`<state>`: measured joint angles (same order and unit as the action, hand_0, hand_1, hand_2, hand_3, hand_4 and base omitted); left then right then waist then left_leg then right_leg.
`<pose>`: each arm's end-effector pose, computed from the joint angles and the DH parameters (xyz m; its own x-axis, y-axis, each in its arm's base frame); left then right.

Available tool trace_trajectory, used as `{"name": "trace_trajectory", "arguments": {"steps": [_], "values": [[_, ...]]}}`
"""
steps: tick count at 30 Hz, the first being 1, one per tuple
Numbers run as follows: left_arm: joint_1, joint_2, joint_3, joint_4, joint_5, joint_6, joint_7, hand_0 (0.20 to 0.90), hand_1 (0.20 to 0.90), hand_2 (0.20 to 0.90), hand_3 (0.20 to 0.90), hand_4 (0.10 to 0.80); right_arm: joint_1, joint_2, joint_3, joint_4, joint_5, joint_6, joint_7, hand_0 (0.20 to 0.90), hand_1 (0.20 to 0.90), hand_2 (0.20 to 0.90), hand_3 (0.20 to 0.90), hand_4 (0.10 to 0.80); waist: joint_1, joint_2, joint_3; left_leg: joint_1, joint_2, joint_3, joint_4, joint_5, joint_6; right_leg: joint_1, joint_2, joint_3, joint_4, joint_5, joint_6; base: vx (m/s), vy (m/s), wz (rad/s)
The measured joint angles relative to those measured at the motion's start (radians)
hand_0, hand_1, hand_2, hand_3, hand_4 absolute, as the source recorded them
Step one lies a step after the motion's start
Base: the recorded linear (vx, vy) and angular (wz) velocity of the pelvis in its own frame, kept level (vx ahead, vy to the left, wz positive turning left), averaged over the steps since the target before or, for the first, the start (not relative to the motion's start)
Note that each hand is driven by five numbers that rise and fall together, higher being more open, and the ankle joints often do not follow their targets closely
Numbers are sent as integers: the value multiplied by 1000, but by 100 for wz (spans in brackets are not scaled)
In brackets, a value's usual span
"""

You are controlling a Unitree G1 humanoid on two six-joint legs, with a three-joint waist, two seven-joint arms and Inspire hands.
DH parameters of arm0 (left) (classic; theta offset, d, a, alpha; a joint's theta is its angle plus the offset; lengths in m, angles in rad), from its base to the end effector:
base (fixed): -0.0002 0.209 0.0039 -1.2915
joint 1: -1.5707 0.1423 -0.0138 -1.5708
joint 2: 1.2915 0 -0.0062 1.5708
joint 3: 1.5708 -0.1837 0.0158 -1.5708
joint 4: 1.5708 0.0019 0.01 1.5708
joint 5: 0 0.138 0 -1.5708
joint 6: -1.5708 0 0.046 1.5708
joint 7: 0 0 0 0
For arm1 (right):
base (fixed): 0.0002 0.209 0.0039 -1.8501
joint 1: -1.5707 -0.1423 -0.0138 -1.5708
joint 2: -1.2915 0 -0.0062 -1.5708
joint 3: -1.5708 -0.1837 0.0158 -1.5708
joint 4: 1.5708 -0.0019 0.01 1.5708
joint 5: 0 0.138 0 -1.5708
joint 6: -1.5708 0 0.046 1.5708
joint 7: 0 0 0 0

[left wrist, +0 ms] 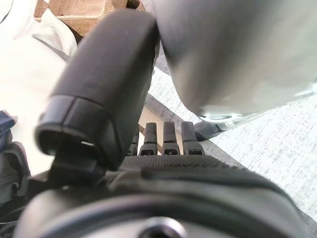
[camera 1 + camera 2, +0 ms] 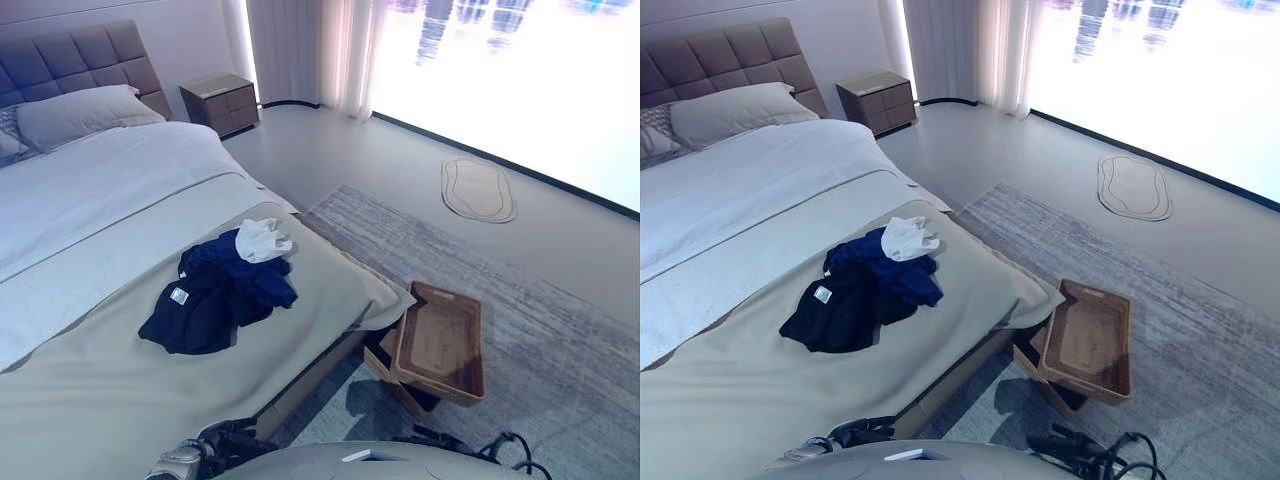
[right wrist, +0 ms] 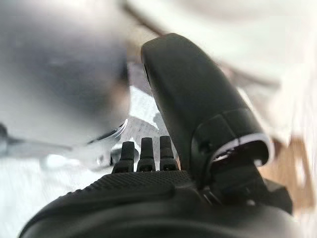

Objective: Pick up the clothes from the bed and place them into the basket

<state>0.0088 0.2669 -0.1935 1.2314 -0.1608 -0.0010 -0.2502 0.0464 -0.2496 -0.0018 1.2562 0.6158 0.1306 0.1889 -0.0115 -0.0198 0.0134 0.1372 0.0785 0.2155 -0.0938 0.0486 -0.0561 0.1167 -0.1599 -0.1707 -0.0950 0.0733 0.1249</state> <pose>0.0674 0.2311 -0.1146 0.2991 -0.0601 -0.9523 0.1190 0.9926 -0.0252 0.0448 -0.2355 -0.1177 0.2626 -0.0124 -0.9648 0.5193 0.8446 0.1305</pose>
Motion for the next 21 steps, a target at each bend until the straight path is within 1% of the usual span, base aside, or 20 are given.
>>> {"name": "trace_trajectory", "arguments": {"steps": [1, 2, 4, 6, 8, 10, 11, 12, 13, 14, 15, 17, 18, 19, 20, 21], "values": [[3, 0, 3, 0, -4, 0, 1, 900, 900, 900, 900, 800, 0, 0, -11, -1, 42, 12, 2, 900, 900, 900, 900, 800, -2, 1, 0, 0, 1, -2, 0, 0, 0, 2, 0, -1, -1, 0, 0, 41, -32, 5], [5, 0, 5, 0, -9, -1, 2, 900, 900, 900, 900, 800, 0, 0, -30, -5, 130, 34, 12, 900, 900, 900, 900, 800, -5, 2, 7, 7, 2, -6, 0, 2, 0, 11, 1, -2, -2, 0, 0, 18, -11, 7], [9, -3, 6, -1, -19, -4, 6, 900, 900, 900, 900, 800, 7, -1, -27, -51, 249, 62, 22, 900, 900, 900, 900, 800, -5, 11, 15, 4, 6, -9, 0, 2, 0, 14, 4, -7, -2, -4, 3, -41, 34, 8], [4, -17, 5, -5, -38, -11, 16, 900, 900, 900, 900, 800, 16, -1, 10, -195, 285, 51, 38, 900, 900, 900, 900, 800, -8, 25, 32, -22, 8, -29, 5, 17, 5, 7, 7, -30, 1, -9, 4, -71, 107, 29], [1, -31, 1, -7, -42, -22, 16, 900, 900, 900, 900, 800, 2, -3, 23, -271, 283, 28, 56, 900, 900, 900, 900, 800, -3, 32, 49, -48, 8, -59, 14, 28, 2, 3, 7, -53, 0, -9, 4, -40, 110, 48], [-8, -52, -10, -36, -55, -46, 14, 900, 900, 900, 900, 800, -46, -23, 46, -337, 173, -44, 54, 900, 900, 900, 900, 800, 29, 59, 74, -104, 8, -102, 41, 37, 10, -5, 8, -94, 2, -10, 4, -7, 111, 66], [-20, -58, -17, -51, -59, -49, 13, 900, 900, 900, 900, 800, -74, -40, 60, -347, 103, -79, 35, 900, 900, 900, 900, 800, 47, 65, 92, -122, 7, -116, 49, 40, 8, -5, 8, -112, 1, -11, 1, 3, 135, 76], [-34, -65, -21, -74, -64, -49, 12, 900, 900, 900, 900, 800, -112, -90, 110, -386, -21, -104, -29, 900, 900, 900, 900, 800, 73, 76, 110, -161, 6, -138, 73, 39, 3, -9, 7, -144, 2, -12, 1, 28, 142, 75], [-62, -65, -42, -79, -76, -47, 9, 900, 900, 900, 900, 800, -151, -149, 167, -417, -146, -108, -86, 900, 900, 900, 900, 800, 92, 82, 116, -192, 6, -145, 86, 36, 0, -23, 6, -168, -2, -12, 0, 81, 150, 83], [-72, -63, -48, -77, -76, -46, 9, 900, 900, 900, 900, 800, -212, -204, 200, -432, -247, -104, -152, 900, 900, 900, 900, 800, 114, 79, 121, -216, 3, -145, 92, 36, 0, -32, -7, -198, -2, -12, 0, 110, 147, 70], [-84, -60, -48, -77, -77, -46, 10, 900, 900, 900, 900, 800, -250, -235, 215, -438, -292, -97, -189, 900, 900, 900, 900, 800, 120, 72, 126, -224, -1, -144, 91, 36, 1, -37, -12, -204, -2, -12, 0, 208, 213, 63], [-82, -54, -46, -83, -81, -50, 14, 900, 900, 900, 900, 800, -356, -310, 209, -469, -415, -93, -288, 900, 900, 900, 900, 800, 145, 53, 139, -234, -16, -142, 87, 51, 16, -30, -19, -224, 3, -12, 1, 238, 216, 40], [-86, -50, -45, -84, -81, -51, 17, 900, 900, 900, 900, 800, -388, -332, 212, -485, -450, -75, -312, 900, 900, 900, 900, 800, 152, 43, 148, -234, -23, -143, 92, 53, 20, -21, -25, -227, 3, -15, 5, 338, 279, 22], [-91, -39, -46, -86, -81, -52, 20, 900, 900, 900, 900, 800, -443, -355, 212, -501, -496, -57, -336, 900, 900, 900, 900, 800, 157, 25, 161, -228, -36, -148, 100, 59, 27, -9, -34, -223, 3, -16, 6, 331, 271, 21], [-94, -21, -36, -91, -81, -56, 21, 900, 900, 900, 900, 800, -493, -367, 214, -510, -539, -44, -352, 900, 900, 900, 900, 800, 166, 0, 178, -232, -54, -154, 114, 49, 35, 1, -50, -223, 8, -28, 21, 423, 251, 22], [-99, -4, -37, -90, -80, -61, 21, 900, 900, 900, 900, 800, -550, -392, 234, -508, -587, -21, -358, 900, 900, 900, 900, 800, 176, -18, 195, -238, -66, -159, 135, 39, 48, -2, -63, -223, 28, -30, 23, 220, 81, 22]]}}
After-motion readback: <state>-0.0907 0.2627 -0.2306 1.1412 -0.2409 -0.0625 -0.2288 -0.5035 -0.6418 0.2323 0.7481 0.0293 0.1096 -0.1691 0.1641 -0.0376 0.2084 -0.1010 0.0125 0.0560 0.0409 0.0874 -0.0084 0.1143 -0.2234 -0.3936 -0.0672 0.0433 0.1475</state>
